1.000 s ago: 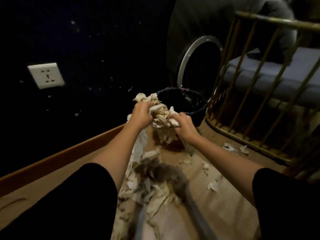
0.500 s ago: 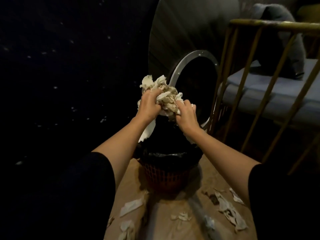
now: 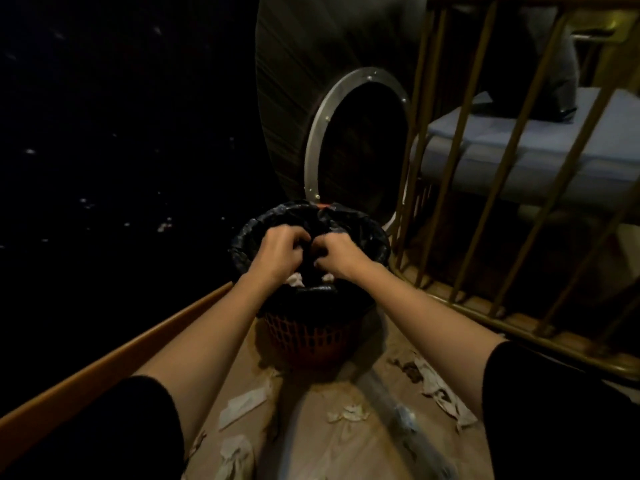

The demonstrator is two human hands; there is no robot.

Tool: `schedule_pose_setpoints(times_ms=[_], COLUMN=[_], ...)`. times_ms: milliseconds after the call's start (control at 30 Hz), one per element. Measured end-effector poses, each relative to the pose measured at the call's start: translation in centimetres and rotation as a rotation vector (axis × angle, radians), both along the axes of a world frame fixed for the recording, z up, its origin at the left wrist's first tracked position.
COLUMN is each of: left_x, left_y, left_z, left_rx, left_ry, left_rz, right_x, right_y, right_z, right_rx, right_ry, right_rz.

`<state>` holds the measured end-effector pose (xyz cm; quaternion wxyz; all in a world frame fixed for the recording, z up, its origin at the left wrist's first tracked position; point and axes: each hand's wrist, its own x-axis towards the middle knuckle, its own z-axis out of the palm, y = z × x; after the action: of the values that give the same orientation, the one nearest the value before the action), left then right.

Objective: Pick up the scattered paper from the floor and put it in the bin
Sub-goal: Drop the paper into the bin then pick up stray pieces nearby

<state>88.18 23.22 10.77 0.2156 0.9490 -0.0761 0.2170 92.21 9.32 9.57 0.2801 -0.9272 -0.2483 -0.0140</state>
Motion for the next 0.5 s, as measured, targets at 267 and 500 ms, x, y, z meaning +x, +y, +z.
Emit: schedule_pose_setpoints(times_ms=[267,500], left_x=[-6.5,-5.1], left_y=[-8.9,-16.2], left_z=[-6.7,-21.5], left_rx=[-0.171,0.074], left_ry=[-0.270,0.349], left_rz=[-0.368,-0.418], right_x=[-6.1,-6.9], right_y=[-11.6,-20.8], right_z=[-8.1,-23.4], right_rx=[0.452,-0.058], right_ry=[-0.359,0.271], right_rz=[-0.376,-0.756])
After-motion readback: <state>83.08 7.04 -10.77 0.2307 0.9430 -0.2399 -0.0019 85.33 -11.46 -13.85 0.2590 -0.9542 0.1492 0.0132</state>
